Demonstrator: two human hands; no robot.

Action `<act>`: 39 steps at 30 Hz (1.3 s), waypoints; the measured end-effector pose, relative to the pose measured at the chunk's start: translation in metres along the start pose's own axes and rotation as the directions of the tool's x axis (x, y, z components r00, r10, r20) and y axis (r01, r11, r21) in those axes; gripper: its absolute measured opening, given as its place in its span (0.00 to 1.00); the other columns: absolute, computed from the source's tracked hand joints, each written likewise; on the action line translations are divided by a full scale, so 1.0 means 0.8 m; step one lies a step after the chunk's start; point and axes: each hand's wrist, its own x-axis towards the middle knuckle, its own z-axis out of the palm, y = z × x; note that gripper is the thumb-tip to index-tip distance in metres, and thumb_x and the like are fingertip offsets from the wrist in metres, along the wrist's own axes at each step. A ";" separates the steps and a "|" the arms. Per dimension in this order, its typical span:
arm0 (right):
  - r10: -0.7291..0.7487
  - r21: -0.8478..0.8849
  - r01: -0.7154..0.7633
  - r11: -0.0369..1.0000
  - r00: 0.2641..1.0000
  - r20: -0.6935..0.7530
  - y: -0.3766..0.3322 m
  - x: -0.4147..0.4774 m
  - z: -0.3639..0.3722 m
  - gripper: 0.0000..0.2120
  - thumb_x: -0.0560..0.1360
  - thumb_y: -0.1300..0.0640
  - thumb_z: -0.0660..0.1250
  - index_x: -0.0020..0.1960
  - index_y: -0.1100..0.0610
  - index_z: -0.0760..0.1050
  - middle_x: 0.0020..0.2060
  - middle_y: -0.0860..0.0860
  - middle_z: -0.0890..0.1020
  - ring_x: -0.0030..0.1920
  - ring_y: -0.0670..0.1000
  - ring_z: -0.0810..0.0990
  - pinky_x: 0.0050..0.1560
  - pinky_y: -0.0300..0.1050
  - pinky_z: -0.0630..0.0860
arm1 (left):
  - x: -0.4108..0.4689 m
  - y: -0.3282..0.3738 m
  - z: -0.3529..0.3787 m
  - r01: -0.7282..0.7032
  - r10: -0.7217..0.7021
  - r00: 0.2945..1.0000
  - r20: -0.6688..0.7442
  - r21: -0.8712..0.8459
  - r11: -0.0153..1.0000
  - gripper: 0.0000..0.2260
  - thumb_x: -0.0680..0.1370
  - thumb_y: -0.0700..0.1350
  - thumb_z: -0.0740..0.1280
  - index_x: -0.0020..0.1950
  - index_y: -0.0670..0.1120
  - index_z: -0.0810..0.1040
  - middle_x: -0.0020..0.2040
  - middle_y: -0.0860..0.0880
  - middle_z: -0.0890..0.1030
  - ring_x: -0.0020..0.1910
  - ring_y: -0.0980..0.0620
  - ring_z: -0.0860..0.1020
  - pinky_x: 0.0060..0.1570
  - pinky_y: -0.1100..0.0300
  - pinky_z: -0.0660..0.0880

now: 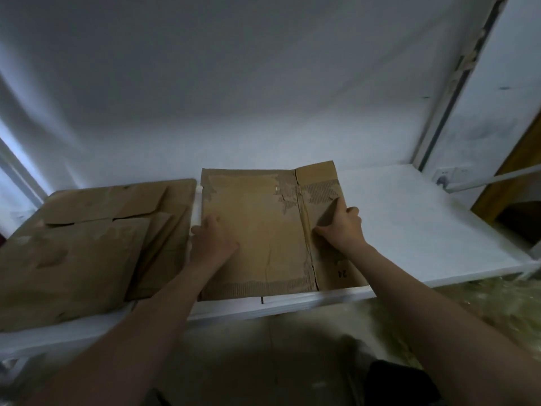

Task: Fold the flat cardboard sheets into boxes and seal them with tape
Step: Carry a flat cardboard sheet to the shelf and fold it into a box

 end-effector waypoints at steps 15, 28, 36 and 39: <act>-0.139 -0.155 0.203 0.967 0.927 0.348 0.027 0.053 0.018 0.14 0.74 0.50 0.68 0.59 0.45 0.80 0.57 0.52 0.82 0.61 0.59 0.78 0.68 0.57 0.70 | 0.019 0.036 0.022 -0.114 0.095 0.993 0.067 0.409 0.906 0.27 0.73 0.62 0.73 0.68 0.53 0.74 0.73 0.45 0.67 0.73 0.40 0.65 0.71 0.37 0.63; -0.223 -0.037 0.276 0.960 0.842 0.491 0.031 0.014 -0.038 0.23 0.79 0.44 0.68 0.72 0.50 0.75 0.72 0.49 0.75 0.72 0.53 0.72 0.73 0.48 0.66 | -0.056 0.094 0.029 -0.531 0.299 0.738 0.605 0.247 0.811 0.30 0.72 0.57 0.76 0.72 0.57 0.71 0.76 0.54 0.65 0.74 0.50 0.65 0.73 0.45 0.64; -0.234 -0.074 0.267 0.961 0.925 0.299 0.004 0.008 -0.074 0.28 0.76 0.35 0.64 0.70 0.48 0.74 0.68 0.51 0.76 0.69 0.59 0.71 0.66 0.54 0.71 | -0.046 0.108 0.010 -0.516 0.460 0.855 0.240 0.295 0.804 0.16 0.82 0.52 0.66 0.66 0.46 0.79 0.61 0.46 0.82 0.58 0.45 0.79 0.57 0.55 0.74; -0.275 -0.154 0.289 0.945 0.956 0.106 -0.016 0.003 -0.092 0.37 0.72 0.28 0.64 0.74 0.48 0.68 0.70 0.53 0.70 0.71 0.62 0.64 0.65 0.59 0.69 | -0.028 0.118 -0.010 -0.424 0.433 0.901 0.024 0.259 0.868 0.19 0.80 0.58 0.66 0.64 0.47 0.81 0.57 0.45 0.84 0.53 0.44 0.81 0.54 0.53 0.77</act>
